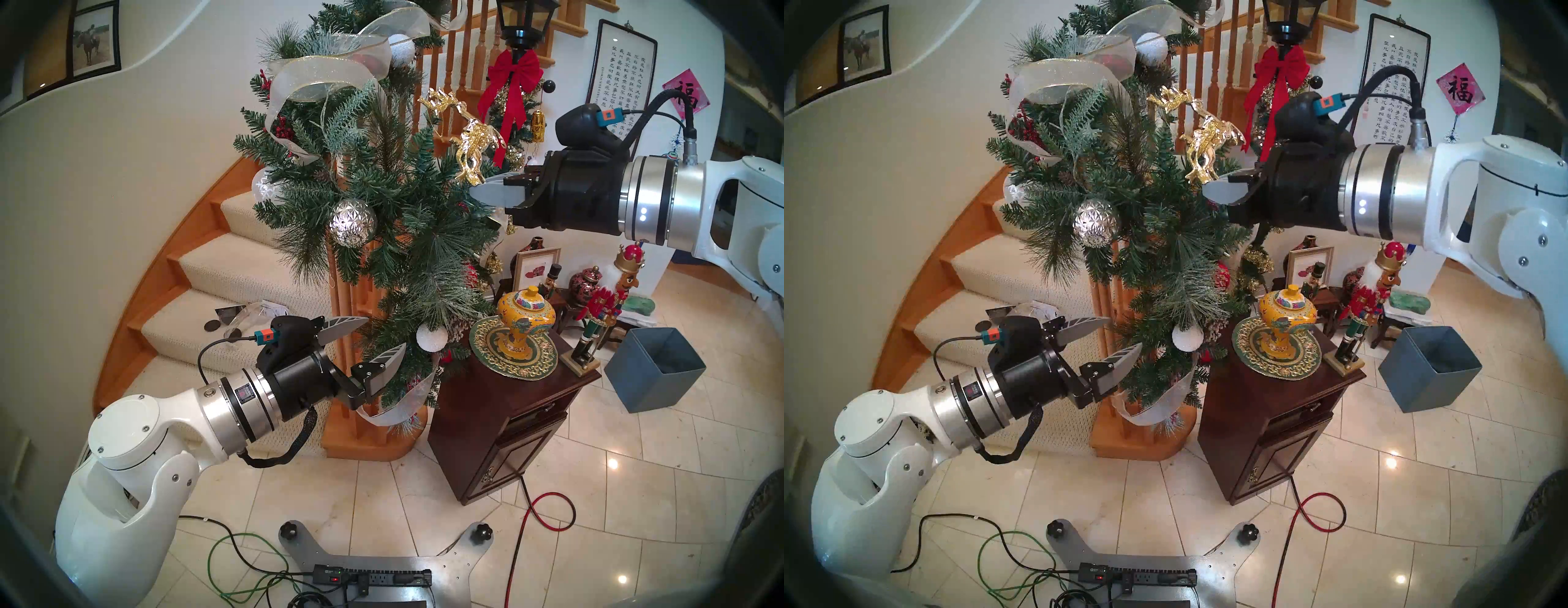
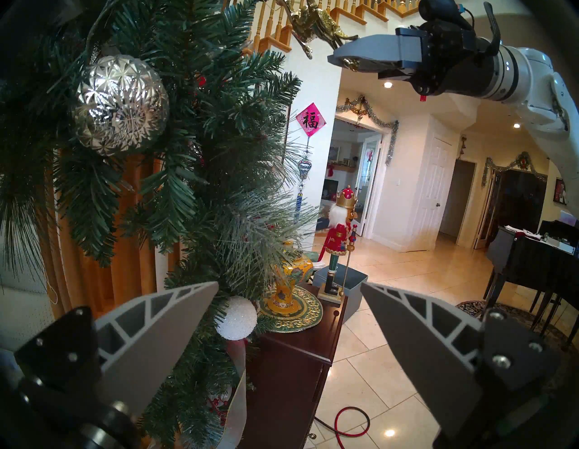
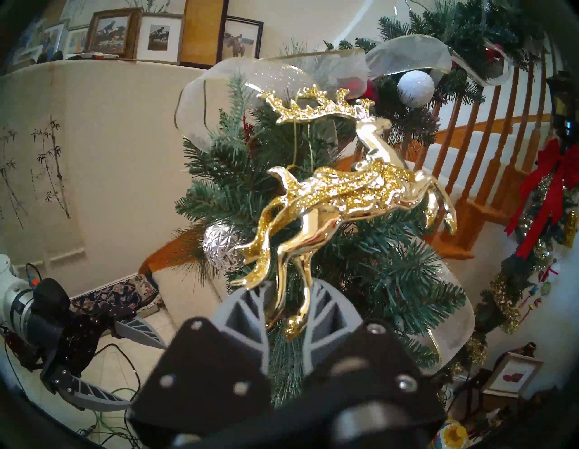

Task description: Hang the ornament onto the Christmas-tree-style decoration

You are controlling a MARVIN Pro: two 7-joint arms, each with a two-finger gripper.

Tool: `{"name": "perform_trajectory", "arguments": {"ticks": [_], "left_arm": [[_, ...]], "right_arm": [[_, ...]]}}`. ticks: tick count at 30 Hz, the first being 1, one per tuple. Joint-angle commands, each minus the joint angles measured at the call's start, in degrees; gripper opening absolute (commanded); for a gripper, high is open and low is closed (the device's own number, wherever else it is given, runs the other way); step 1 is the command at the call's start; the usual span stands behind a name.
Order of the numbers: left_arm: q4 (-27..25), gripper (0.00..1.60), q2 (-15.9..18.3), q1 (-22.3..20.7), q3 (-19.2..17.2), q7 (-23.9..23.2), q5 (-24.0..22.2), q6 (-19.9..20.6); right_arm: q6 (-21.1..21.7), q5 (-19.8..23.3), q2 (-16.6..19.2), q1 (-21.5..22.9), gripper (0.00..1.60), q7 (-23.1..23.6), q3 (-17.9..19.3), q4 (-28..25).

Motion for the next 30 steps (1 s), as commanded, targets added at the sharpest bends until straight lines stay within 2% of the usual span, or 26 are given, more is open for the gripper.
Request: {"name": "perform_trajectory", "arguments": {"ticks": [1,30], "left_arm": [[-0.23,1.60,0.00,-0.12,-0.02,-0.03,-0.02,-0.06],[-0.25,1.60,0.00,-0.13,-0.01,-0.03,-0.03,-0.07]], "right_arm": [[-0.43,-0.23,-0.07,1.50,0.00,-0.15,0.42,-0.14],[-0.48,-0.72,-0.07,4.13,0.00,-0.30,0.13,-2.47]]}}
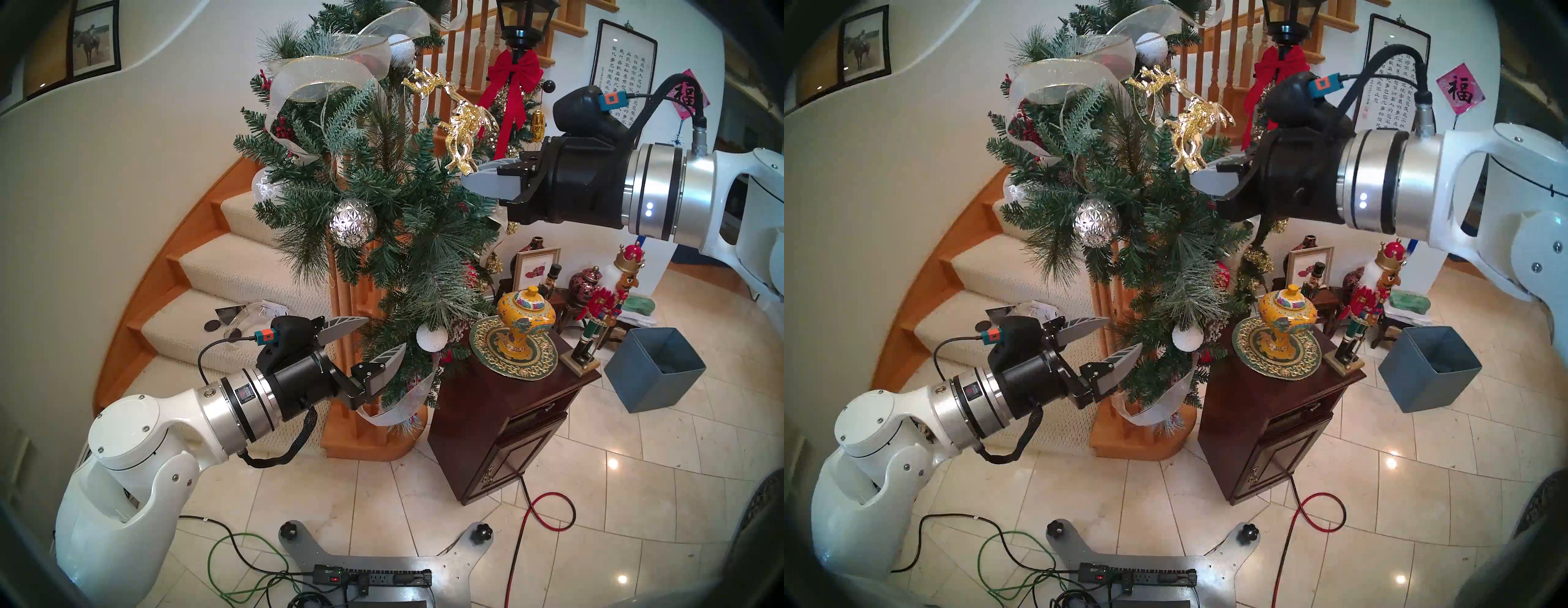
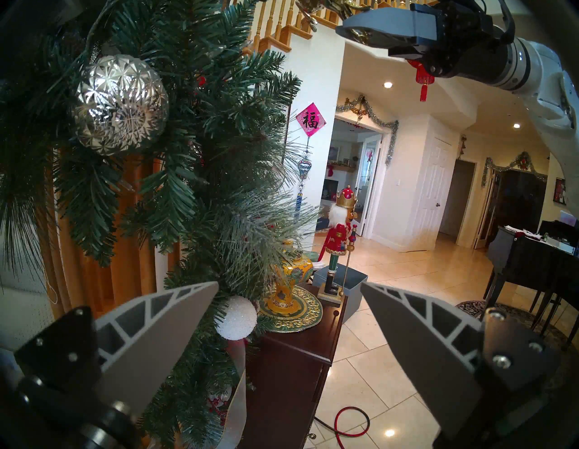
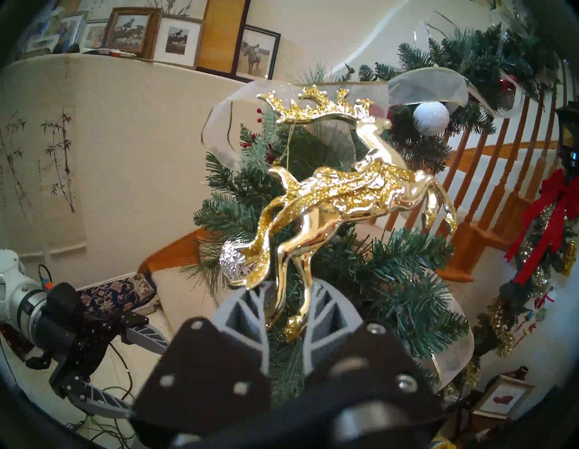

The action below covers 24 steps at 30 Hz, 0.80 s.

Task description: Hang the ornament onto the Christmas-tree-style decoration

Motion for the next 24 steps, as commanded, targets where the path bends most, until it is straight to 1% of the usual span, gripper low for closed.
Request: {"name": "perform_trajectory", "arguments": {"ticks": [1,24], "left_arm": [[-0.26,1.60,0.00,-0.13,-0.03,-0.03,-0.02,-0.07],[-0.22,1.60,0.00,-0.12,-0.02,-0.03,-0.02,-0.06]], "right_arm": [[-0.47,-0.13,-0.09,1.22,0.00,0.02,0.09,0.28],[-0.38,-0.62,-0.09,1.55,0.00,-0.38,-1.71,2.00]]}}
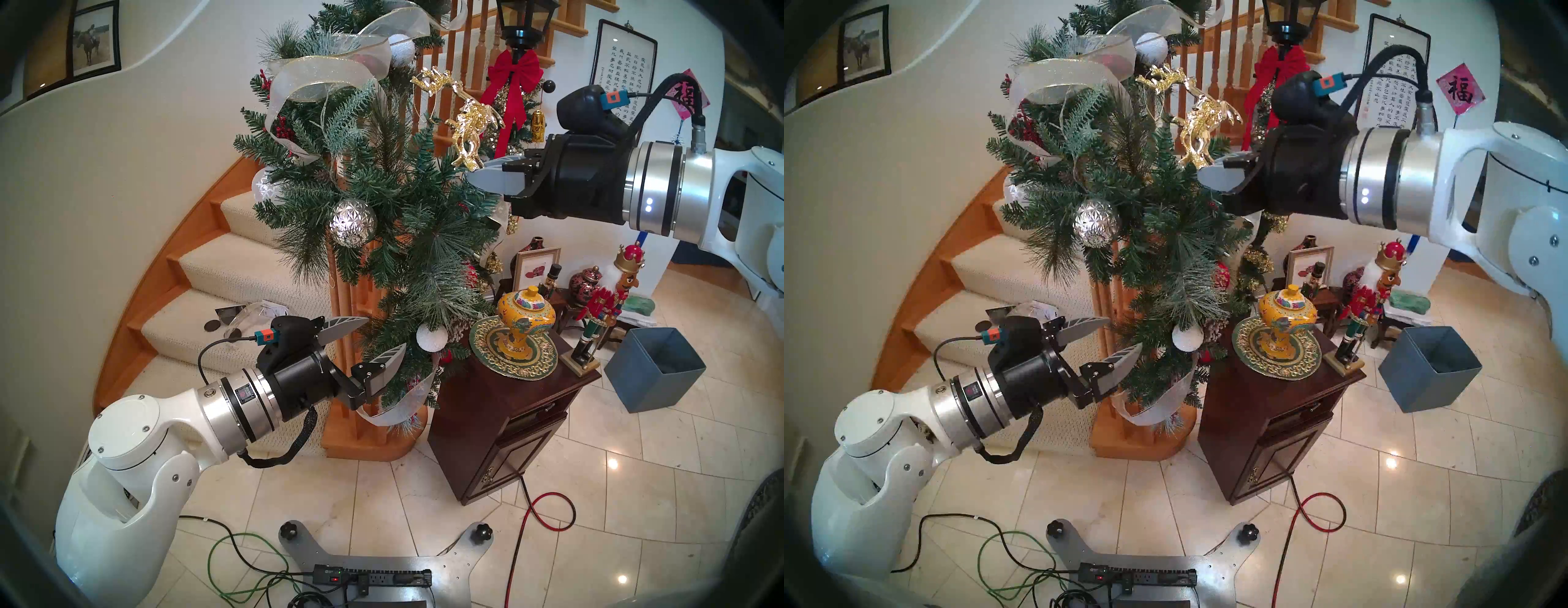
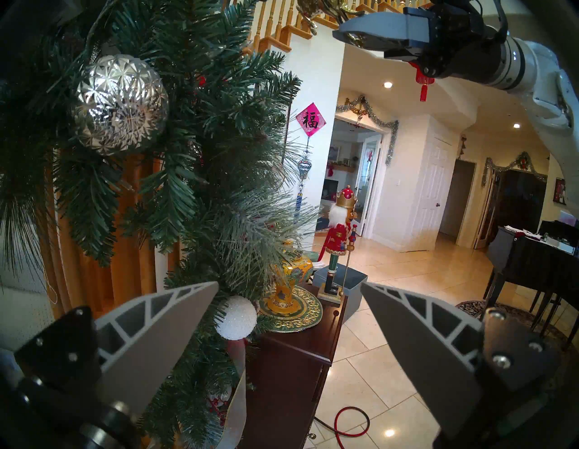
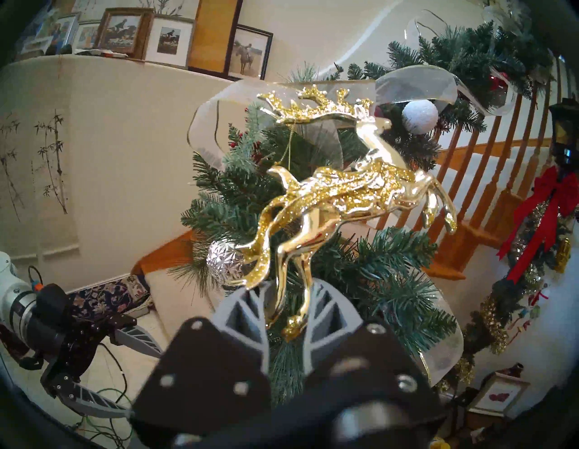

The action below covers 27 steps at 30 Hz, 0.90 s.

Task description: Hang the ornament onto the Christmas-tree-style decoration

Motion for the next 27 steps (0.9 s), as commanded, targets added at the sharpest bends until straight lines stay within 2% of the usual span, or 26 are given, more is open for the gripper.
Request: {"name": "perform_trajectory", "arguments": {"ticks": [1,27], "left_arm": [[-0.23,1.60,0.00,-0.12,-0.03,-0.03,-0.02,-0.06],[-0.20,1.60,0.00,-0.12,-0.01,-0.03,-0.01,-0.06]], "right_arm": [[-0.38,-0.14,-0.10,0.72,0.00,-0.07,-0.31,0.57],[-0.41,-0.52,-0.10,1.48,0.00,-0.28,-2.16,0.83]]}}
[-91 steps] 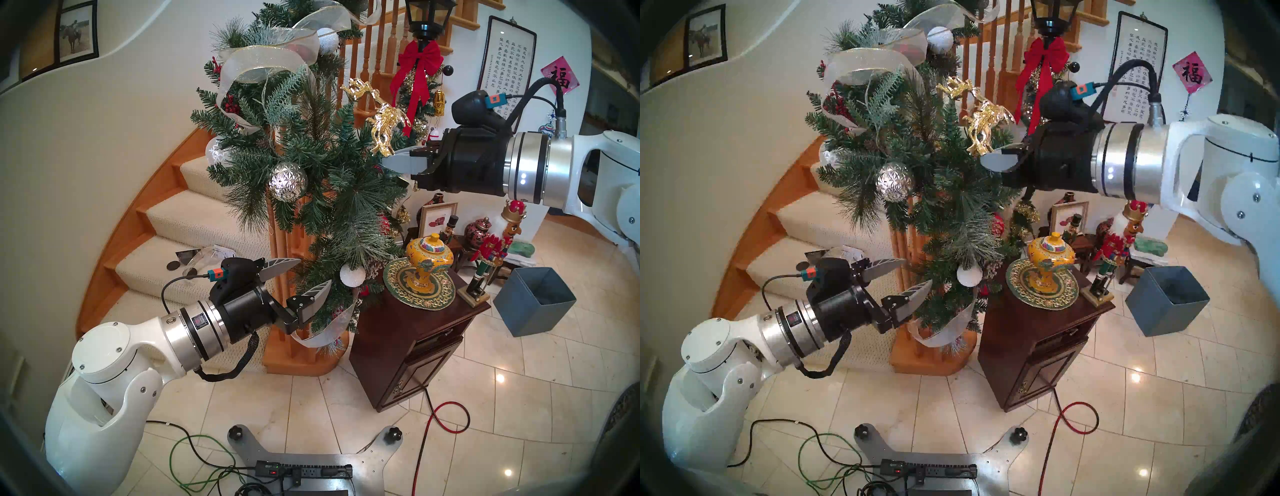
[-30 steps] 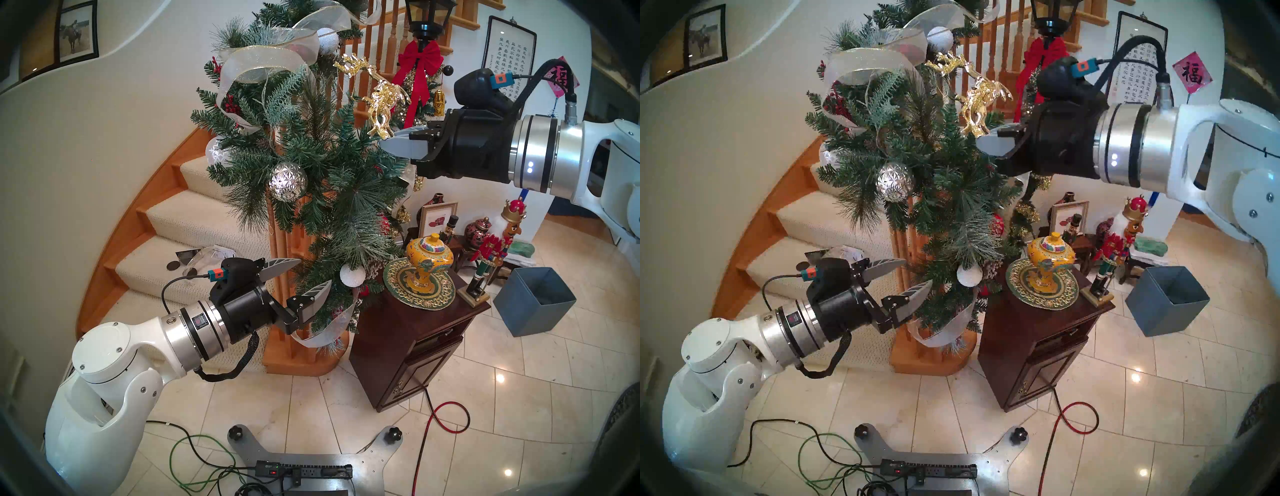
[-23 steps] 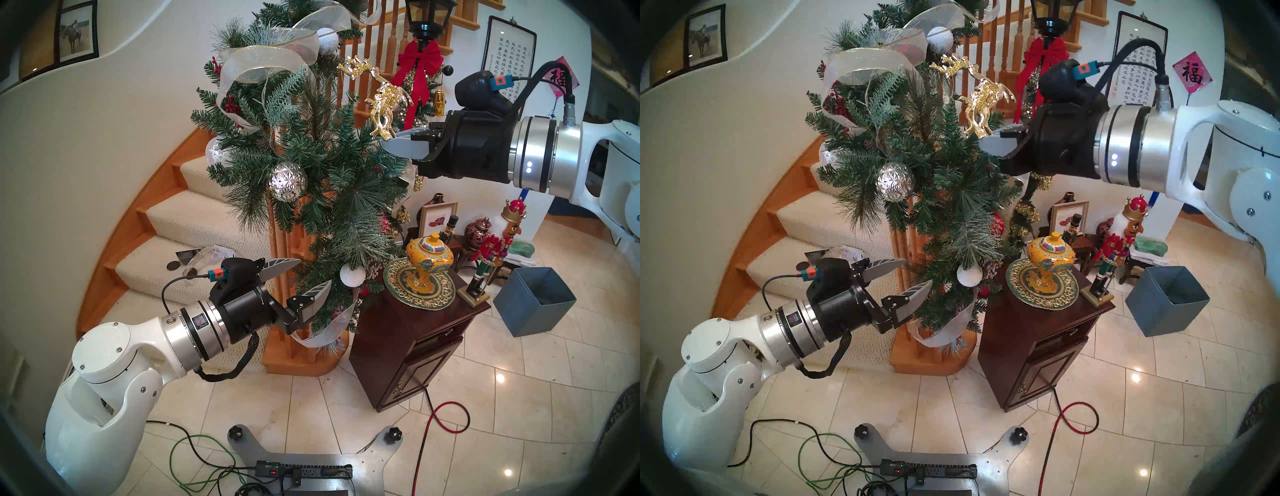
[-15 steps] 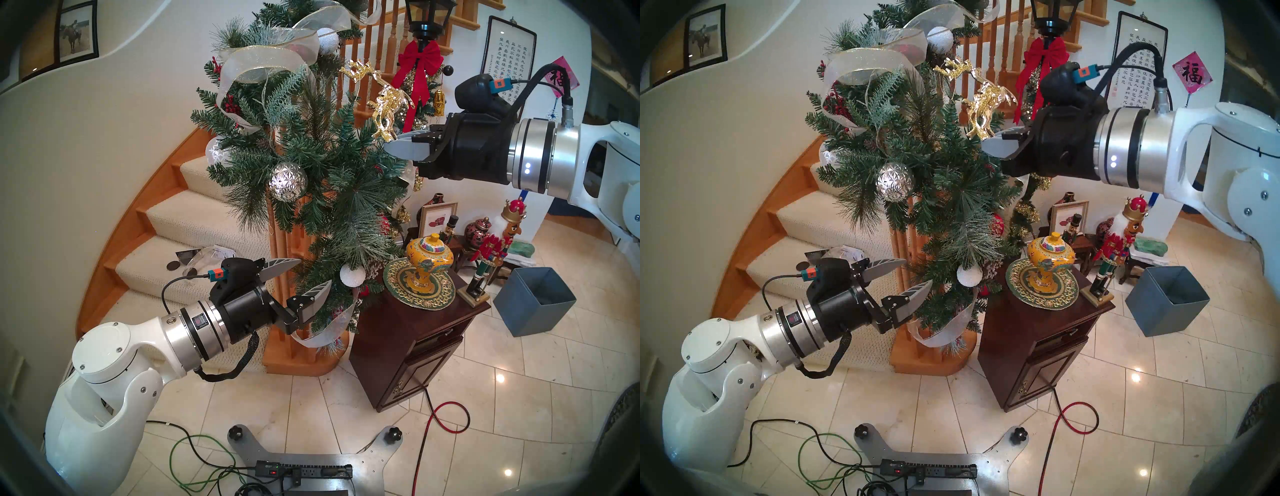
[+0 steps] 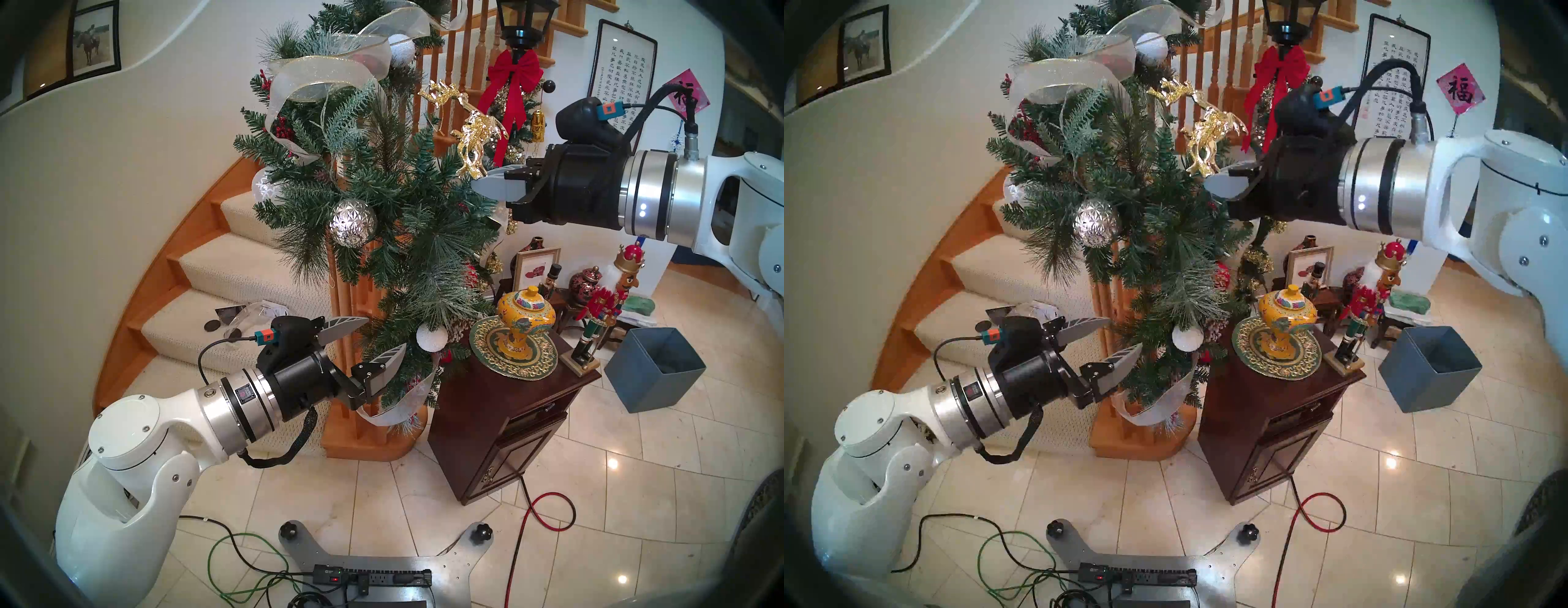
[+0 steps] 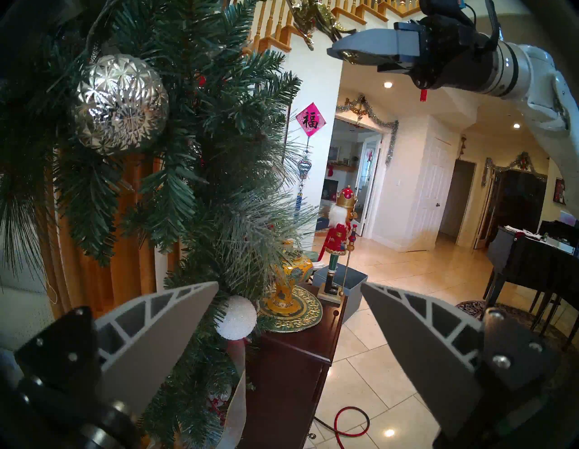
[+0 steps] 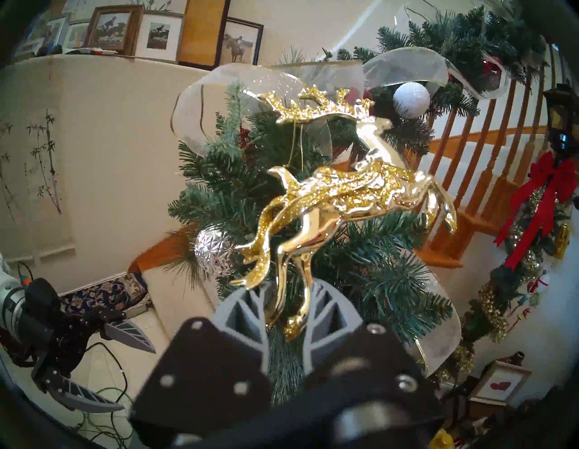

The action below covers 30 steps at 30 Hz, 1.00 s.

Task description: Hang the ornament onto the Christmas-tree-style decoration

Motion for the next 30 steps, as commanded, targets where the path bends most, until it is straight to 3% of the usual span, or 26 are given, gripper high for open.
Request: {"name": "perform_trajectory", "arguments": {"ticks": [1,30], "left_arm": [[-0.22,1.60,0.00,-0.12,-0.03,-0.03,-0.02,-0.06],[-0.21,1.60,0.00,-0.12,-0.01,-0.03,-0.02,-0.06]], "right_arm": [[-0.44,-0.09,-0.10,1.17,0.00,0.09,0.11,-0.22],[-0.50,-0.26,-0.10,2.94,0.00,0.02,-0.38,-1.84]]}}
